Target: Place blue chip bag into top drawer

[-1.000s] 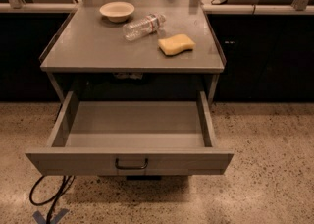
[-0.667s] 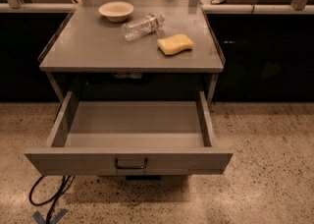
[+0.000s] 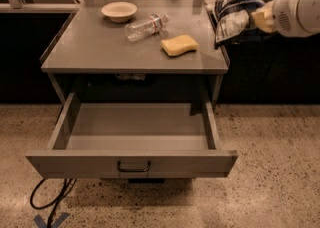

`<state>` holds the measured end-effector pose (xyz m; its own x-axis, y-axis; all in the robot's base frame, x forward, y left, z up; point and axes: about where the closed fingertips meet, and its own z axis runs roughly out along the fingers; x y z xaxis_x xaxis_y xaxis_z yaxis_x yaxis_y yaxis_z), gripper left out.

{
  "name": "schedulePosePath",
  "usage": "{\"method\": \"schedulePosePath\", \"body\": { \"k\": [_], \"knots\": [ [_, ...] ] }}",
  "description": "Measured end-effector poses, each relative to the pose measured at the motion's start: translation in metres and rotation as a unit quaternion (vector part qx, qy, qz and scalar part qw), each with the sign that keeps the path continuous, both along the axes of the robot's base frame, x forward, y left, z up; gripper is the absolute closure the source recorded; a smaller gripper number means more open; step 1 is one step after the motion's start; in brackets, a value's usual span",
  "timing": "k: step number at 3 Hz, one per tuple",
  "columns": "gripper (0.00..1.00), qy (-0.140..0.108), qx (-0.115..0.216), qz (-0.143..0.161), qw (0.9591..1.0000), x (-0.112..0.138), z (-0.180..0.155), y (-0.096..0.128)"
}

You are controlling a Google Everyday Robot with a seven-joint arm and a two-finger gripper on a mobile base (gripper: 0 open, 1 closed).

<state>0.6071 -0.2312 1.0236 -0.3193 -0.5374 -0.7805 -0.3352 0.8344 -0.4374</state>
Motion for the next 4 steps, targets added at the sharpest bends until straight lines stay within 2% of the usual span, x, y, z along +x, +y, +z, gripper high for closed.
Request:
{"method": "schedulePosePath", "body": {
  "k": [1,2,3,4],
  "knots": [
    [1.00,0.019,0.017,0.019,0.9995,-0.007,-0.017,0.013],
    [1.00,0.017,0.019,0.016,0.9996,-0.006,-0.014,0.012],
    [1.00,0.039,0.049,0.011,0.9979,-0.008,-0.035,0.004],
    [1.00,0.104,0.081,0.001,0.9913,-0.025,-0.105,-0.028]
  ]
}}
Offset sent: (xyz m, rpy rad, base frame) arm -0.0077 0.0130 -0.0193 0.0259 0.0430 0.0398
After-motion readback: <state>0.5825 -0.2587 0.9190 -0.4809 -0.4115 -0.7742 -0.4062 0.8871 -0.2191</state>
